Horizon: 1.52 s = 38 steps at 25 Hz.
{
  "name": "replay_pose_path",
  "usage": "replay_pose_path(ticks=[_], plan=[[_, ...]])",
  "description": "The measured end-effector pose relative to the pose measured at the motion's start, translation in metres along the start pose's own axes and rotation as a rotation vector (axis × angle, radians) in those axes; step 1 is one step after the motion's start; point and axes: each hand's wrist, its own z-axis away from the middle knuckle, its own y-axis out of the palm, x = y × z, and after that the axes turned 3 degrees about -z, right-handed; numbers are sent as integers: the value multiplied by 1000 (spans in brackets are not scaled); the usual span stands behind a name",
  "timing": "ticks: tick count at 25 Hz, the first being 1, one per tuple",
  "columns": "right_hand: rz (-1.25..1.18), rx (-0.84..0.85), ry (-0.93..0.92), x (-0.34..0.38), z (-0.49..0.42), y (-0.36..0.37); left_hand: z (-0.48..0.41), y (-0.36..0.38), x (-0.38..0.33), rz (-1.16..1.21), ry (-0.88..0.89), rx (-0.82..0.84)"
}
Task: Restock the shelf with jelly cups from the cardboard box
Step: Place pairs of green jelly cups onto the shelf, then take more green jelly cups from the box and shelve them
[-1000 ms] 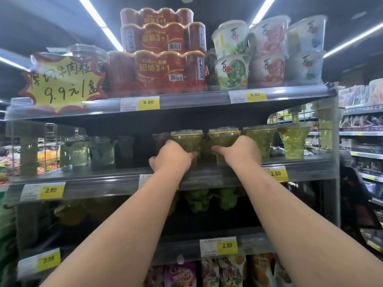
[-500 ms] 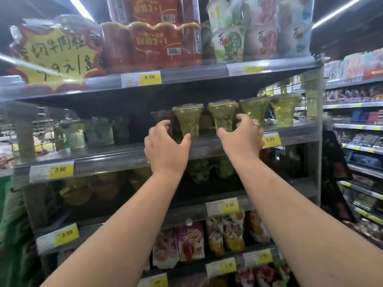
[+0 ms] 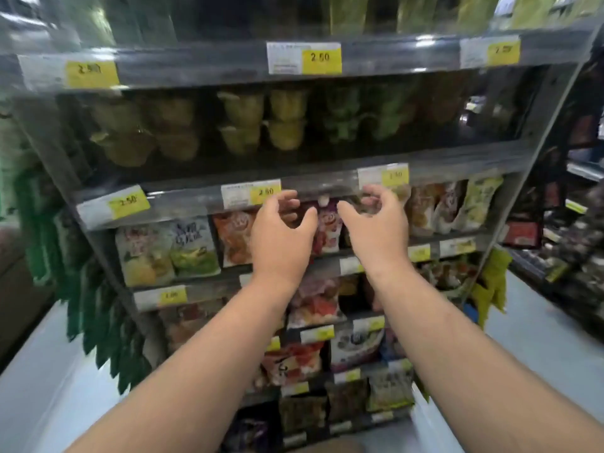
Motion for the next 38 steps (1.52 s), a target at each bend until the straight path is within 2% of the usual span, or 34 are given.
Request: replay_pose_path(ticks=[5, 10, 17, 23, 29, 31, 34, 36, 38], plan=[[79, 123, 249, -109, 61, 11, 74, 11, 89, -18, -295, 144], [107, 315, 491, -218, 115, 10, 148, 32, 180, -4, -577, 192], [333, 480, 725, -402, 190, 3, 267, 72, 329, -121, -970, 276], [521, 555, 898, -580, 266, 10, 385, 108, 475, -291, -1229, 495], [632, 629, 1084, -748, 359, -5, 498, 140, 604, -385, -1363, 685], [732, 819, 964, -802, 375, -14, 524, 155, 646, -428, -1383, 715], [1034, 1219, 472, -867, 380, -17, 552, 174, 702, -523, -1357, 759], [1147, 1368, 219, -897, 377, -11, 563, 181, 730, -640, -1289, 854], [1220, 1487, 91, -916, 378, -4, 580, 180, 750, -754, -1239, 971]])
